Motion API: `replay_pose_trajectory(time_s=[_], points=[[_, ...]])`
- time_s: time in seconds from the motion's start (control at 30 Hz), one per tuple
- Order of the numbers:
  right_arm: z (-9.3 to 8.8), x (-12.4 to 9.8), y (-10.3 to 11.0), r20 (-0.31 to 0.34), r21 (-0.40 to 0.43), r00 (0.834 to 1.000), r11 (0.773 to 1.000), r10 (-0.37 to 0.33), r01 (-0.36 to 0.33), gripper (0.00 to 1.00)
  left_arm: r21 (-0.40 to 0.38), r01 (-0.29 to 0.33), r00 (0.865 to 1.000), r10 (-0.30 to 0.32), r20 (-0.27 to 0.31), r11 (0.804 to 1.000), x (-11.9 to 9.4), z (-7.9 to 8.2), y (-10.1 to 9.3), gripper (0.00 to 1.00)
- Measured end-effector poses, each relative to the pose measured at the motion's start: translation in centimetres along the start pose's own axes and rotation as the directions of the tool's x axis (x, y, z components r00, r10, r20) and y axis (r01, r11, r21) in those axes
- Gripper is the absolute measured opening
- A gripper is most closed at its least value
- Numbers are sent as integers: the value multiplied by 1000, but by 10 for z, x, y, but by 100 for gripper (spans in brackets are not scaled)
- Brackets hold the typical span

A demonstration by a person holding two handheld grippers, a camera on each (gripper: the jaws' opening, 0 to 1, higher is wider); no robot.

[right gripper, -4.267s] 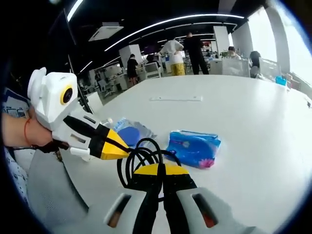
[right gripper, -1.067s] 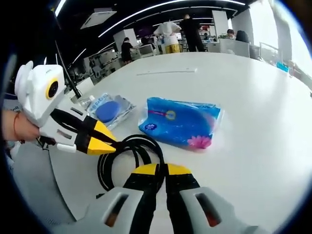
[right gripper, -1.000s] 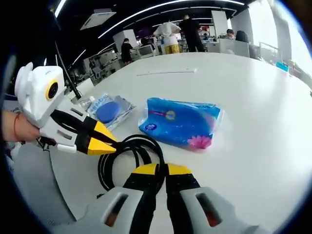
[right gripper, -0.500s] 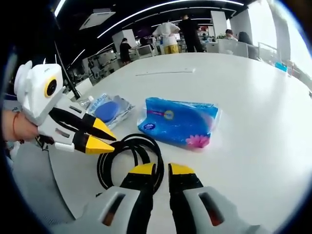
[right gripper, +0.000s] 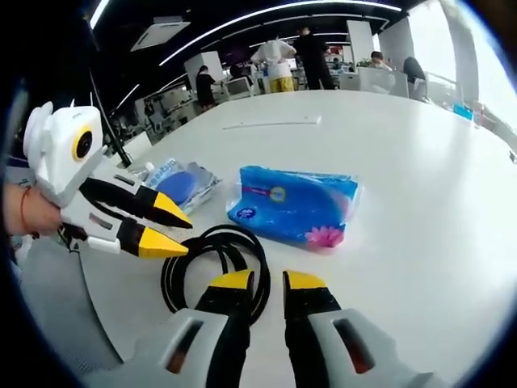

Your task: Arrange the tabletop items into an orderly group along one side of the table until the central work area is clear of visible clutter.

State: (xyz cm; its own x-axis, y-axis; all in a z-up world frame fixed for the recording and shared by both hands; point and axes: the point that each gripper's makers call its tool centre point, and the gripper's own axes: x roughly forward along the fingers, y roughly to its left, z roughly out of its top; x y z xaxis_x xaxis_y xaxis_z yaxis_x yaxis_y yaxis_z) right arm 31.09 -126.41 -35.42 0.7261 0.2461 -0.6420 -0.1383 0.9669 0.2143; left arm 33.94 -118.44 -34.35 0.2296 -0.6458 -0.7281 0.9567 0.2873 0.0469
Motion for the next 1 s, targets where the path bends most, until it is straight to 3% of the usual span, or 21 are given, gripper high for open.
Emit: replay_pose_trajectory(time_s=[0.53,1.0], points=[[5,-3,1,17,-4,1000,1000,-13,13,15,5,6,999,-6,49,1000,-4,10,-1,29],[10,-5,2,28,-17,1000,1000,-11,11,19,11,-5,998,4,66,1000,-11,14,5,33]])
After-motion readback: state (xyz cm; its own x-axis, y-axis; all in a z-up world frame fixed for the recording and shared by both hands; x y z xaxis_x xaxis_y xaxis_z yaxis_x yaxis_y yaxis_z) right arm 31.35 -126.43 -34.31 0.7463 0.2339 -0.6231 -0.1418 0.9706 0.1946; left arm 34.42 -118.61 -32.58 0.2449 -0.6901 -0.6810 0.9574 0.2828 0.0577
